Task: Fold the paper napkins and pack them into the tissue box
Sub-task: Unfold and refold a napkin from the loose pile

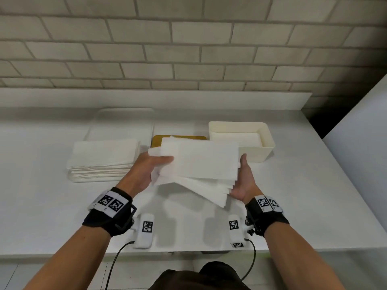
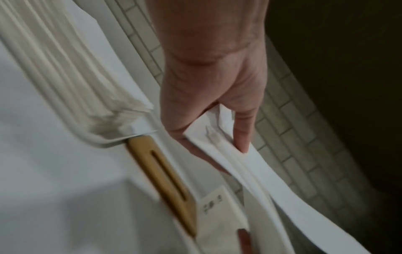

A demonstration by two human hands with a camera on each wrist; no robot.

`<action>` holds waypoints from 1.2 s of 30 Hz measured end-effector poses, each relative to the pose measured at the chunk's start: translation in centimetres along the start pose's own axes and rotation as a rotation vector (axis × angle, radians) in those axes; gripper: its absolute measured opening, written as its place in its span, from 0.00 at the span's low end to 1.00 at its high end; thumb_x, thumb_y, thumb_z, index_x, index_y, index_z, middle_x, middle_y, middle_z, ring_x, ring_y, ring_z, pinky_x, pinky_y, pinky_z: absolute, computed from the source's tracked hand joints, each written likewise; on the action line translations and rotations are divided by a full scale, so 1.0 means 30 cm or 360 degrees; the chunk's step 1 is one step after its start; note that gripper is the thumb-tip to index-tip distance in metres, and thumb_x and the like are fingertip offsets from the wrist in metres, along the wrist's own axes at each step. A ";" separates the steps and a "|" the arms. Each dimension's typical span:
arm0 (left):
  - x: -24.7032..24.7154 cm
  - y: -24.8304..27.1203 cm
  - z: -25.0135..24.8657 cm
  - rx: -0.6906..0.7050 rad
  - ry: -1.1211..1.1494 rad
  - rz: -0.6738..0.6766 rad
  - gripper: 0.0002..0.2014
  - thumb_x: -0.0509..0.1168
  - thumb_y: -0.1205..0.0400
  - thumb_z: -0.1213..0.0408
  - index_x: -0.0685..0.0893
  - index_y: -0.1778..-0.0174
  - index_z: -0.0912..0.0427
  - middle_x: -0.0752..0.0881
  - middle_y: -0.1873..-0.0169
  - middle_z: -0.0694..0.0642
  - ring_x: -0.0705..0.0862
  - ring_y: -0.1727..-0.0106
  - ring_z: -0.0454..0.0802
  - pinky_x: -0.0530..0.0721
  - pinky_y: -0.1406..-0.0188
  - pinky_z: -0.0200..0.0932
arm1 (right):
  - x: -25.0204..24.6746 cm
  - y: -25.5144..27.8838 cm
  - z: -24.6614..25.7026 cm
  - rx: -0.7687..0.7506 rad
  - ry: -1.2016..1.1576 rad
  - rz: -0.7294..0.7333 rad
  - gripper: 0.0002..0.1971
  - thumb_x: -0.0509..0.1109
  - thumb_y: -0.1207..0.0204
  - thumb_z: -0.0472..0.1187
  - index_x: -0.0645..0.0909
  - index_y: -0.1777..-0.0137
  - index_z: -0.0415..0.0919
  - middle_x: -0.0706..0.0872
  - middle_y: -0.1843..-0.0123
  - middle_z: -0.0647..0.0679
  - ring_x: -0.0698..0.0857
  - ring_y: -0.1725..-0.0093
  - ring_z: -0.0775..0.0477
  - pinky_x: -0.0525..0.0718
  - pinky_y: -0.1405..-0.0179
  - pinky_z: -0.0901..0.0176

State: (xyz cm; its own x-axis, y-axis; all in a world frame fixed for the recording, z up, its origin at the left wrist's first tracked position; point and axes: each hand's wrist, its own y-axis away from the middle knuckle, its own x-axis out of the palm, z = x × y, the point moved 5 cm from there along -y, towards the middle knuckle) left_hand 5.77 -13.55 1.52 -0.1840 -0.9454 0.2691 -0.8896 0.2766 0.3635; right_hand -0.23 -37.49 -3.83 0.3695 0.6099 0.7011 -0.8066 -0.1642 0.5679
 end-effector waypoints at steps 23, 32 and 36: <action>-0.101 0.039 0.154 0.0245 -0.0181 -0.0284 0.24 0.76 0.32 0.81 0.87 0.41 0.59 0.91 0.49 0.56 0.89 0.44 0.57 0.85 0.41 0.53 | 0.004 0.020 0.001 -0.0799 0.1229 -0.0096 0.18 0.79 0.31 0.29 0.87 0.41 0.40 0.93 0.49 0.42 0.92 0.51 0.43 0.90 0.57 0.52; -0.076 0.007 0.222 0.0322 -0.0424 -0.0265 0.16 0.73 0.29 0.80 0.91 0.54 0.55 0.92 0.51 0.47 0.85 0.39 0.49 0.78 0.30 0.51 | -0.060 -0.026 -0.052 -0.0812 0.1442 -0.0162 0.12 0.76 0.27 0.30 0.91 0.49 0.47 0.93 0.51 0.50 0.88 0.47 0.51 0.82 0.41 0.60; -0.085 -0.004 0.291 0.0141 -0.0501 -0.0315 0.19 0.77 0.27 0.68 0.84 0.40 0.57 0.89 0.46 0.50 0.86 0.42 0.51 0.81 0.36 0.48 | -0.078 -0.035 -0.125 -0.0630 0.1669 -0.0118 0.21 0.81 0.31 0.44 0.85 0.38 0.46 0.90 0.41 0.47 0.87 0.40 0.46 0.82 0.32 0.44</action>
State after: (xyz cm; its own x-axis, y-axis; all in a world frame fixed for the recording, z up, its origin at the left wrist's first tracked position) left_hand 2.71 -12.69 -6.99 -0.1123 -0.9895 -0.0905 -0.9509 0.0806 0.2987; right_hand -1.96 -35.84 -7.69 0.0024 0.9895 -0.1446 -0.9575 0.0440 0.2852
